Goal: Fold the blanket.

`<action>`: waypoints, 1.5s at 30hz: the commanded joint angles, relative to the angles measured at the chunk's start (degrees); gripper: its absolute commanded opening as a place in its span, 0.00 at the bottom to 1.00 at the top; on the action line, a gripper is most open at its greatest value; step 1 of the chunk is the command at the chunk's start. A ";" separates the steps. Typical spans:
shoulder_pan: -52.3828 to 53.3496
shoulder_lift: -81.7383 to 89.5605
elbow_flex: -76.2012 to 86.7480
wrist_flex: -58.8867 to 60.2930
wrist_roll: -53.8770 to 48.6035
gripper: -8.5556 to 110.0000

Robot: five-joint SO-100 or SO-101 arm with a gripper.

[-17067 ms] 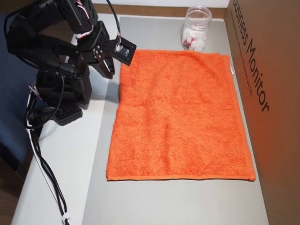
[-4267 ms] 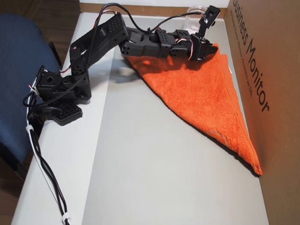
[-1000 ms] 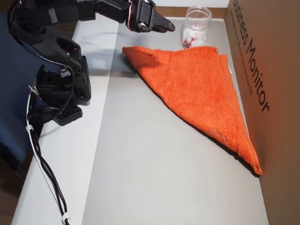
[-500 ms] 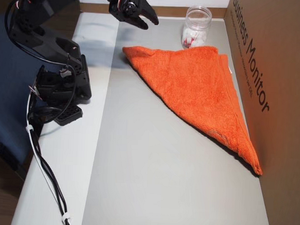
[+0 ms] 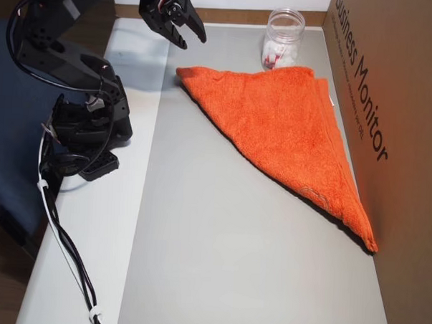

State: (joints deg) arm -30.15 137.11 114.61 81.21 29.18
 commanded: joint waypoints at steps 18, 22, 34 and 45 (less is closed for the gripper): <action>-11.51 -0.09 11.07 -0.44 -0.18 0.24; -11.60 -4.57 11.07 -0.53 -0.18 0.24; -12.57 -17.67 9.40 -11.60 -0.18 0.24; -16.26 -24.96 10.20 -17.84 0.53 0.24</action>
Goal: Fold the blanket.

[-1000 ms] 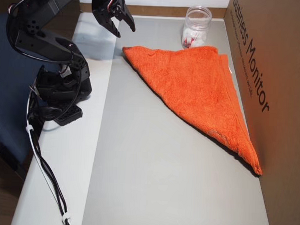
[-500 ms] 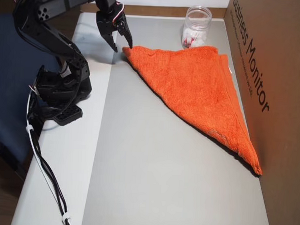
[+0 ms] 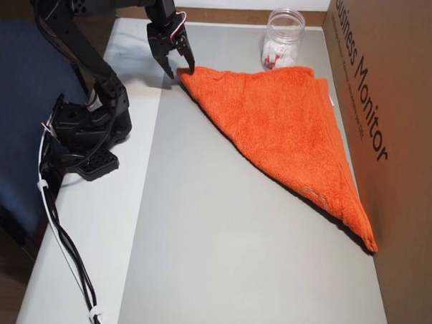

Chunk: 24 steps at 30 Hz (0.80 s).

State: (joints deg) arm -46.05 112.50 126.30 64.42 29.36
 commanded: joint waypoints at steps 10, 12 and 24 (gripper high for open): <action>-0.70 -5.98 -1.41 -5.45 0.62 0.24; -0.70 -6.68 -1.41 -6.06 0.62 0.24; 0.00 -8.53 2.11 -12.39 0.70 0.18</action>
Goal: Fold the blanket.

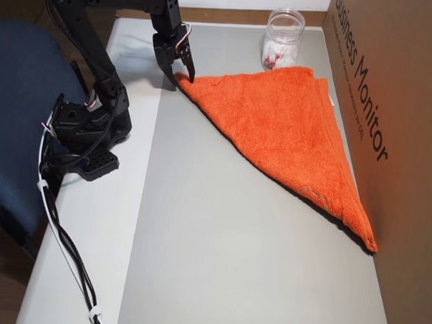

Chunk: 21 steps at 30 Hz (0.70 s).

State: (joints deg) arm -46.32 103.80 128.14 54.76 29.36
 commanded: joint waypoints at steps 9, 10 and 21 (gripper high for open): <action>0.44 0.18 2.11 -5.98 0.70 0.18; 0.44 0.18 2.11 -5.98 0.70 0.18; 0.18 0.18 2.20 -6.33 0.70 0.10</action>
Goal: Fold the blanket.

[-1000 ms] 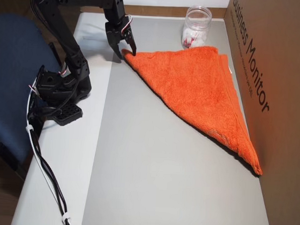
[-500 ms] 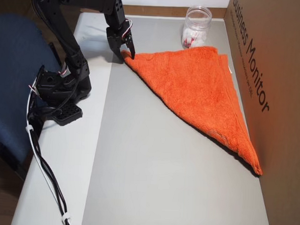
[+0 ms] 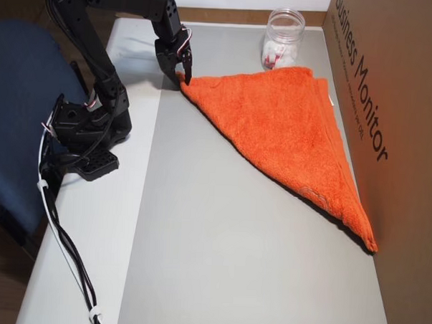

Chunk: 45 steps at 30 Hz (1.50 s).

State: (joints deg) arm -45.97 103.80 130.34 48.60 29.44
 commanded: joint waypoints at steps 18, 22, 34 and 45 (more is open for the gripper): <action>0.26 1.05 2.20 -6.77 0.62 0.07; 0.26 1.14 2.02 -6.68 0.70 0.07; 0.79 1.14 -5.71 -0.53 5.54 0.07; 3.08 1.32 -11.43 -0.09 5.54 0.07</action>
State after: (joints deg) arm -43.86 103.71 122.08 48.16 35.07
